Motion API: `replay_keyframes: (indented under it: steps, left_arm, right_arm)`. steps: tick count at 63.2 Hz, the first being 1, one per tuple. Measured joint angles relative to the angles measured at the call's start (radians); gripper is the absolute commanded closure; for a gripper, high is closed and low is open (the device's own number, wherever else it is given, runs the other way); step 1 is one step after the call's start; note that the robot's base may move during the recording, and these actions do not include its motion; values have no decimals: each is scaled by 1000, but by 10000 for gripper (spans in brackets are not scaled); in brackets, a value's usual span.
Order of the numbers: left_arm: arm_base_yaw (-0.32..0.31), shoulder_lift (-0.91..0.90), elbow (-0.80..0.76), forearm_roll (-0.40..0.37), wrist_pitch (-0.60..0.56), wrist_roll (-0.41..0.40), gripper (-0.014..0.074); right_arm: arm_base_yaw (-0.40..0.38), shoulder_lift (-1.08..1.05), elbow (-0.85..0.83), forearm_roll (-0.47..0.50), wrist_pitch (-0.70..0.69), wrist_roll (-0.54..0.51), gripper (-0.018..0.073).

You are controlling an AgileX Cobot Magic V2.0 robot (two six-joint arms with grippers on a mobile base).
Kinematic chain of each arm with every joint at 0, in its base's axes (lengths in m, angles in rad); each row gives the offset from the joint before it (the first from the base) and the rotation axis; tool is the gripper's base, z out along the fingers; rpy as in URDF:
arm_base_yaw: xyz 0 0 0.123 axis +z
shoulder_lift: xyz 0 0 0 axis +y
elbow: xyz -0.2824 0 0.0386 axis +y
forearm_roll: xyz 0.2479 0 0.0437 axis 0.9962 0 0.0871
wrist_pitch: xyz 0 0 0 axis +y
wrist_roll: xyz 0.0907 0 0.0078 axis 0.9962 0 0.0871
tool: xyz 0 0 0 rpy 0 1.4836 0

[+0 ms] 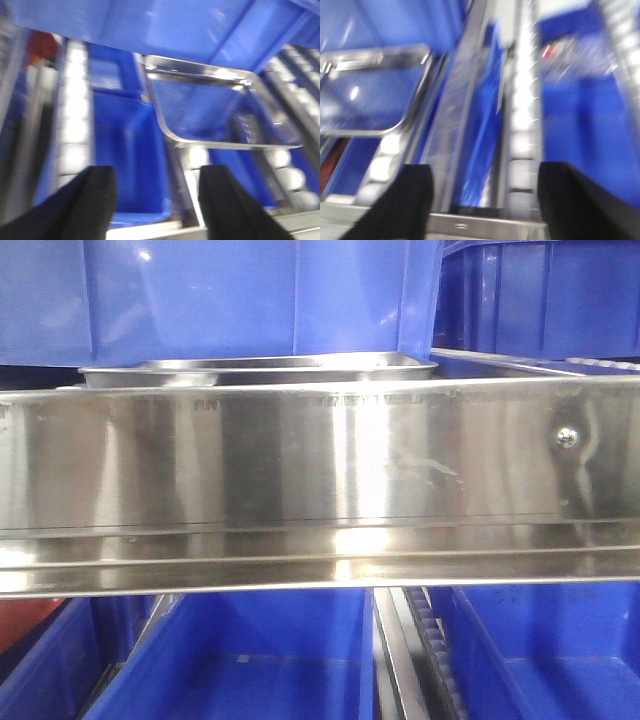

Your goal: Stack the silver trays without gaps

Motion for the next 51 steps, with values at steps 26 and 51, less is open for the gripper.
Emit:
replay_keyframes:
  steps: [26, 51]
  left_arm:
    - [-11, 238, -133, -72, 14, 28, 267]
    - [-11, 339, -212, -180, -4, 124, 267]
  right_arm:
    - [119, 258, -123, 6, -62, 0, 311]
    - [147, 436, -224, 121, -130, 33, 311]
